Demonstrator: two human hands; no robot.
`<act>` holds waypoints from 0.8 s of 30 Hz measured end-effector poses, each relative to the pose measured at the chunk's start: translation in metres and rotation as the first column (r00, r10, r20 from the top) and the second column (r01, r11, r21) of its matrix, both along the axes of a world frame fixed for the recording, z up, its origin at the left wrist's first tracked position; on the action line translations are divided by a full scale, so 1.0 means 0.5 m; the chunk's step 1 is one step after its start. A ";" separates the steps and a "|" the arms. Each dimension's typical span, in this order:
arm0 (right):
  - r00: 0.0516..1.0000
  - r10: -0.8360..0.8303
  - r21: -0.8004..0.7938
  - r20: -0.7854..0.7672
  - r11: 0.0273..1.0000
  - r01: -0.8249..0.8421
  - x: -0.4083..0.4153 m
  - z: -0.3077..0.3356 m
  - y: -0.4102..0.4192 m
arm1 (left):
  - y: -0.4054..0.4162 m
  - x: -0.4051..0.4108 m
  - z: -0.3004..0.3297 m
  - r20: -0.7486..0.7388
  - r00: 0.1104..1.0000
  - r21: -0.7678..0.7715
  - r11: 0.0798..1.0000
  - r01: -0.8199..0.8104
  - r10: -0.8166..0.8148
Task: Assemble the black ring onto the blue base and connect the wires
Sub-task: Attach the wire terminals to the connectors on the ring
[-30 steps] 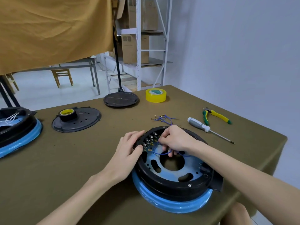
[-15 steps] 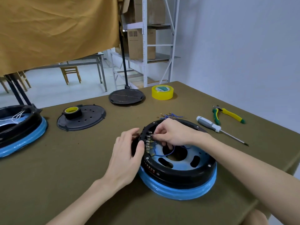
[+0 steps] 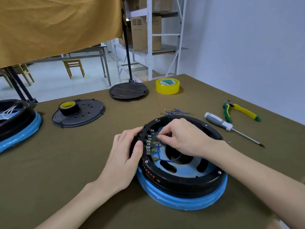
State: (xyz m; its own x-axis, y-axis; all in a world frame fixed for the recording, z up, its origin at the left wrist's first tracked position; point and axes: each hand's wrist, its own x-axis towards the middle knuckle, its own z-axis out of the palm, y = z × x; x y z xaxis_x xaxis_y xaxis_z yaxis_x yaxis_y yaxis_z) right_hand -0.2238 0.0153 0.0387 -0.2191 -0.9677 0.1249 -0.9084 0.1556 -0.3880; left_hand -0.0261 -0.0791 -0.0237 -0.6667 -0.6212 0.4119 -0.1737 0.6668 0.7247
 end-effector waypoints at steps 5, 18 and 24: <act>0.985 -0.050 -0.064 -0.168 0.997 0.040 0.000 0.001 0.004 | 0.000 0.001 -0.003 0.013 1.000 -0.047 0.999 -0.009 0.010; 0.958 0.285 -0.011 0.014 0.959 -0.285 0.013 0.005 0.037 | 0.005 0.005 0.002 -0.031 0.998 -0.002 0.999 -0.048 0.048; 0.959 0.272 -0.007 0.075 0.962 -0.272 0.009 0.003 0.041 | 0.007 0.004 0.004 -0.021 0.999 -0.017 0.999 -0.045 0.044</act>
